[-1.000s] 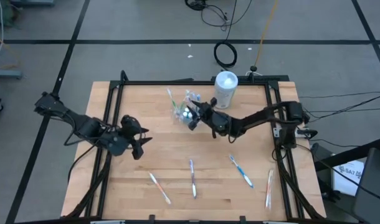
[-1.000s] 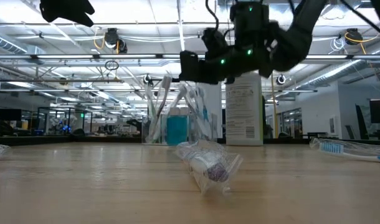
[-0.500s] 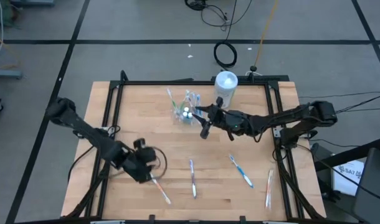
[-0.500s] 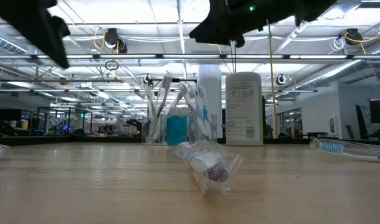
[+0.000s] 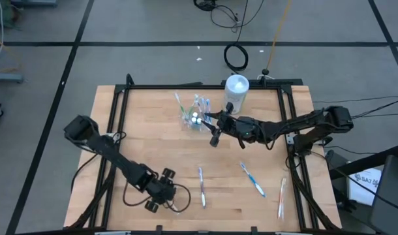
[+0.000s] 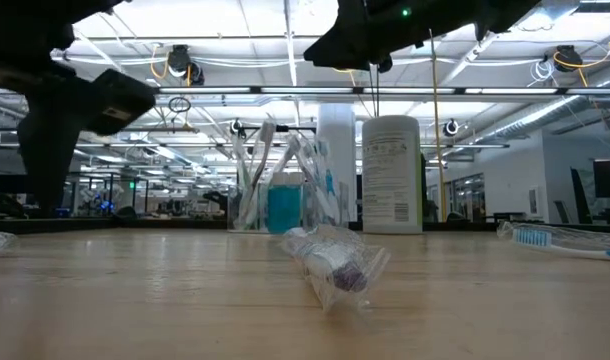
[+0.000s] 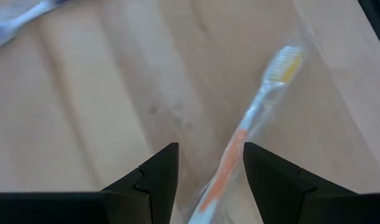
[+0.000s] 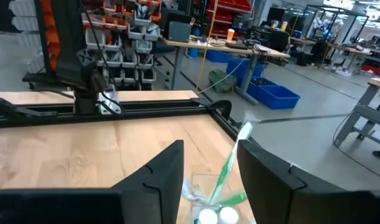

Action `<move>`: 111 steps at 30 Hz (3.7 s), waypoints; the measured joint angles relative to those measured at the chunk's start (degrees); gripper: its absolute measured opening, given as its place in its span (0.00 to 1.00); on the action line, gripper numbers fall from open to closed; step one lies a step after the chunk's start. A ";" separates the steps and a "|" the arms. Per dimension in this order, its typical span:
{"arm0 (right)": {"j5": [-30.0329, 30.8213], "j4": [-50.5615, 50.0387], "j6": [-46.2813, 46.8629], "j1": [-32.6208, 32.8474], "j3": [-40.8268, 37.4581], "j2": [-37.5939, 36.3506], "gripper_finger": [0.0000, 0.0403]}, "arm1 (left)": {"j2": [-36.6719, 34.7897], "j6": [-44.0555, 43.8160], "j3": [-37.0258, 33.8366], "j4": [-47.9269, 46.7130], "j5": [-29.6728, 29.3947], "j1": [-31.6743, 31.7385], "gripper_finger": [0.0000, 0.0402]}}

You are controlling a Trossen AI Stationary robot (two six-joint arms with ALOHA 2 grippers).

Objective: Pick & Place toothbrushing station
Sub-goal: Put the left orange toothbrush in the left compartment of the transparent organizer

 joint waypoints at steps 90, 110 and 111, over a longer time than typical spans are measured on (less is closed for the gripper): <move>0.03 -12.77 6.22 -0.04 -0.02 0.04 0.32 | -13.80 10.87 -39.29 106.16 2.47 55.34 0.02; 0.11 -13.87 6.20 -0.07 -0.02 0.04 0.32 | 9.34 5.19 -33.83 110.73 -16.11 51.97 0.01; 0.11 -13.86 6.18 -0.07 -0.02 0.04 0.32 | 9.64 5.13 -33.83 110.09 -17.26 51.43 0.01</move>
